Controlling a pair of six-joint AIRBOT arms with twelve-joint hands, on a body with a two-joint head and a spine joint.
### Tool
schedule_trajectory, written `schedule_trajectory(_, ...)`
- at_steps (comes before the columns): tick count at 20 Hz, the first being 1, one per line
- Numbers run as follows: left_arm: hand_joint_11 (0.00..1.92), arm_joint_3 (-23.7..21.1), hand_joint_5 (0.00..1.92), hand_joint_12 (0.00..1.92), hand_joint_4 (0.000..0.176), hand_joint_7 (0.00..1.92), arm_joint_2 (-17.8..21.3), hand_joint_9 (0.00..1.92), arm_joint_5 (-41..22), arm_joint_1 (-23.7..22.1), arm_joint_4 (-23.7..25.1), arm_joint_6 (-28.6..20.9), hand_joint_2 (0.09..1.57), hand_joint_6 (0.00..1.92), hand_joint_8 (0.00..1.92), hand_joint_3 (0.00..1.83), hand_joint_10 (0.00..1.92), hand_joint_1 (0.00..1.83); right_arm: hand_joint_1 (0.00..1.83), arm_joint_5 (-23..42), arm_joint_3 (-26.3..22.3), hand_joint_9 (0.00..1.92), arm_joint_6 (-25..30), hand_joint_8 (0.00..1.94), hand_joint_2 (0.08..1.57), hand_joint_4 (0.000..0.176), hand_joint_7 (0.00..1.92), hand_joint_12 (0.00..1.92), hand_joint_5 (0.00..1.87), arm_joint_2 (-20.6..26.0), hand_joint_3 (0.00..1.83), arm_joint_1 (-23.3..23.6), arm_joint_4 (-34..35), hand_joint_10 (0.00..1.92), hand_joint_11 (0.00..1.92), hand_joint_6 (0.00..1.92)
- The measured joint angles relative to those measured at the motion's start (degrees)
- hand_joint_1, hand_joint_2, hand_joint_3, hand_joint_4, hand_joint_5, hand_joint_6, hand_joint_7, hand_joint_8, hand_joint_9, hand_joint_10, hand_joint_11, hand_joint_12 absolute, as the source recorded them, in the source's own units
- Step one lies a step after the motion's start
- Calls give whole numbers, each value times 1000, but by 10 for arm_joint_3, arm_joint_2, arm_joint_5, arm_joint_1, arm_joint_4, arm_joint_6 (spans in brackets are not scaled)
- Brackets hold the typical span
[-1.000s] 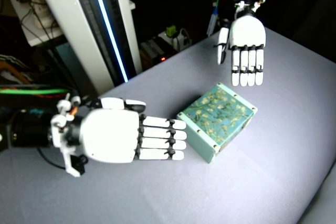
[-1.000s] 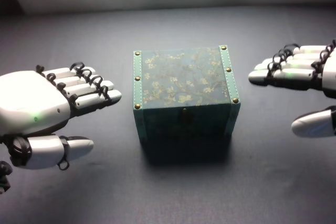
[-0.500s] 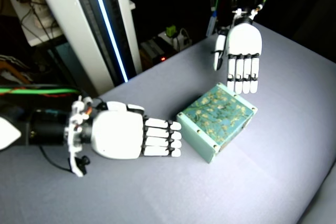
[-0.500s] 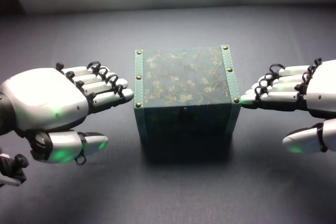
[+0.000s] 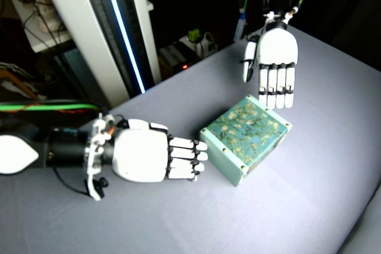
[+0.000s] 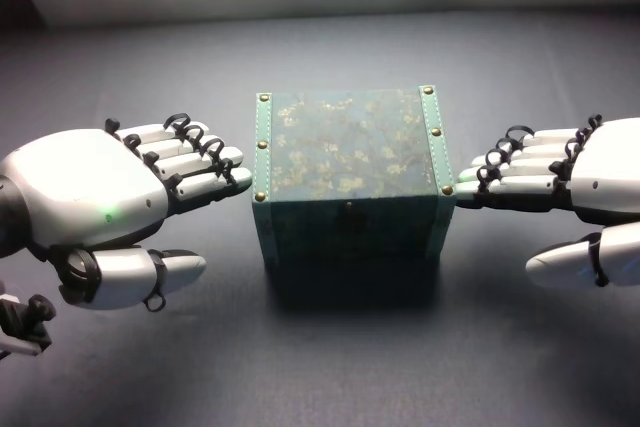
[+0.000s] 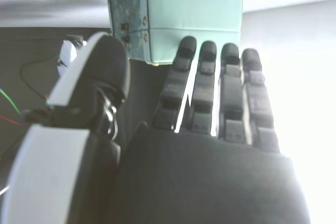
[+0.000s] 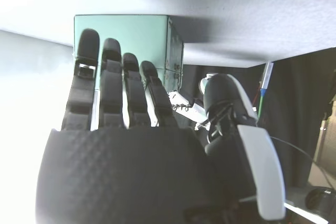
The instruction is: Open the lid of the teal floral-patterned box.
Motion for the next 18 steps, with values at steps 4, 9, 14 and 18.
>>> schedule_trajectory(4,42,-2,34,16,0,16,5,42,-49,14,-47,3,1567,6,4,51,5,0,0,28,3,165,0,0,1361,0,0,748,0,0,0,0,59,2,41,0)
schedule_trajectory(9,2,-13,0,0,0,0,8,4,-100,32,-112,42,1571,0,0,75,0,0,0,52,4,20,-21,0,1285,0,0,328,0,1,0,0,107,7,0,0)
schedule_trajectory(14,0,-13,49,0,0,30,7,25,-150,41,-155,59,1561,13,11,25,6,0,0,71,4,43,-26,1,1232,0,3,199,0,-1,0,0,137,12,25,0)
schedule_trajectory(18,1,-15,87,0,0,76,2,50,-183,50,-192,74,1564,8,10,13,5,0,0,80,4,53,-38,0,1194,13,1,211,0,-6,0,0,153,9,38,0)
